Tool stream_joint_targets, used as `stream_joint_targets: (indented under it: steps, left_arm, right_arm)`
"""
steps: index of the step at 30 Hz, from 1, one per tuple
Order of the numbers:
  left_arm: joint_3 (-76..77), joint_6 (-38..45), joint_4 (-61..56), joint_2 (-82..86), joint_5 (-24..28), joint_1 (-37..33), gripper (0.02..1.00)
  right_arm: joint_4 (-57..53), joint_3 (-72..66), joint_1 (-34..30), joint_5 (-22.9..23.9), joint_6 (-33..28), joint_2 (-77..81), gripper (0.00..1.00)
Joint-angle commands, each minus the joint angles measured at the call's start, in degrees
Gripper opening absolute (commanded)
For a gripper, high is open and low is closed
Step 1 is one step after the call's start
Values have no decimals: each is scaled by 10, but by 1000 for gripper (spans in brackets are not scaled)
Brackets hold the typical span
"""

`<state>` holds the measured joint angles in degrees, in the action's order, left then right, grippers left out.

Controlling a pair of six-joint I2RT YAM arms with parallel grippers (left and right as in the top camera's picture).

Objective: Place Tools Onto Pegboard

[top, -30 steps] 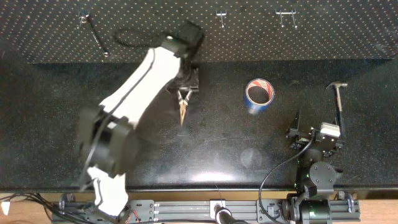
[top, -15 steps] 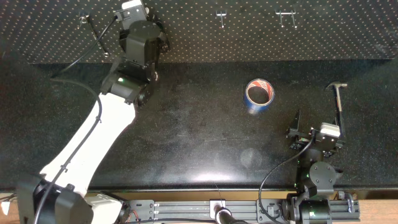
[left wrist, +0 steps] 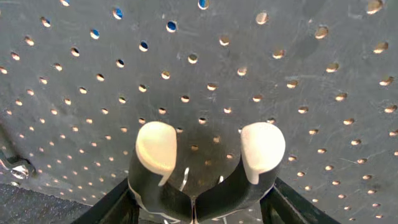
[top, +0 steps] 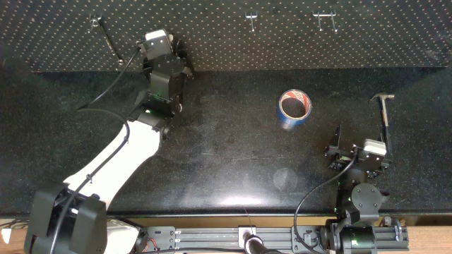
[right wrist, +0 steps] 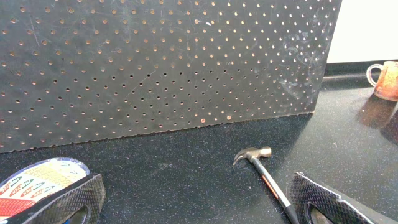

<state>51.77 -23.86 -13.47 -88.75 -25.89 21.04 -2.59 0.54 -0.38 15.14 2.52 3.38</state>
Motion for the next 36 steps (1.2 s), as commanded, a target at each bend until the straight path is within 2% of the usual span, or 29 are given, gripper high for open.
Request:
stream_joint_targets:
  steps: [1, 3, 4, 5, 6, 7, 8, 9, 10, 11, 13, 14, 16, 18, 19, 32, 33, 34, 35, 36]
  left_arm:
    - [-2, 2, -7, 24, -2, -1, 996]
    - [-2, 2, 10, 61, -2, -2, 993]
    - [-2, 2, 32, 88, 9, -5, 993]
    - [-2, 2, 75, 131, 43, -17, 993]
    - [-22, 2, 215, 269, 153, -72, 993]
    - [-101, 2, 251, 400, 242, -145, 993]
    - [-193, 3, 217, 501, 248, -181, 993]
    - [-335, 3, 127, 633, 236, -204, 991]
    - [-423, 3, 53, 723, 262, -231, 993]
    - [-454, 3, 17, 767, 268, -255, 993]
    - [-477, 4, 40, 864, 231, -263, 993]
    - [-503, 3, 40, 884, 234, -262, 993]
    - [-515, 4, 137, 886, 233, -261, 993]
    - [-515, 132, 178, 886, 237, -220, 991]
    - [-515, 150, 178, 886, 242, -209, 993]
    - [-515, 150, 178, 885, 242, -210, 993]
    - [-515, 150, 179, 885, 242, -210, 993]
    - [-515, 150, 178, 885, 242, -210, 993]
    - [-515, 150, 178, 885, 242, -210, 993]
    - [-515, 150, 178, 885, 242, -210, 993]
  right_arm:
    - [-1, -3, -3, 7, 2, -4, 976]
    - [-1, -3, -3, 7, 2, -4, 976]
    - [-1, -3, -3, 7, 2, -4, 974]
    - [-1, -3, -3, 7, 2, -4, 976]
    - [-1, -3, -3, 7, 2, -4, 976]
    - [-1, -3, -3, 7, 2, -4, 976]
    - [-1, -3, -3, 7, 2, -4, 974]
    - [-1, -3, -3, 7, 2, -4, 976]
    - [-1, -3, -3, 7, 2, -4, 974]
    - [-1, -3, -3, 7, 2, -4, 976]
    - [-1, -3, -3, 7, 2, -4, 976]
    - [-1, -3, -3, 7, 2, -4, 976]
    - [-1, -3, -3, 7, 2, -4, 976]
    - [-1, -3, -3, 7, 2, -4, 976]
    - [-1, -3, -3, 7, 2, -4, 974]
    - [-3, -2, -1, 7, 3, -1, 976]
    - [-38, 37, 17, 7, 3, 50, 976]
    - [-67, 137, 35, 6, 3, 170, 974]
    - [-99, 230, 40, -49, 10, 277, 976]
    - [-145, 338, 40, -136, 30, 413, 976]
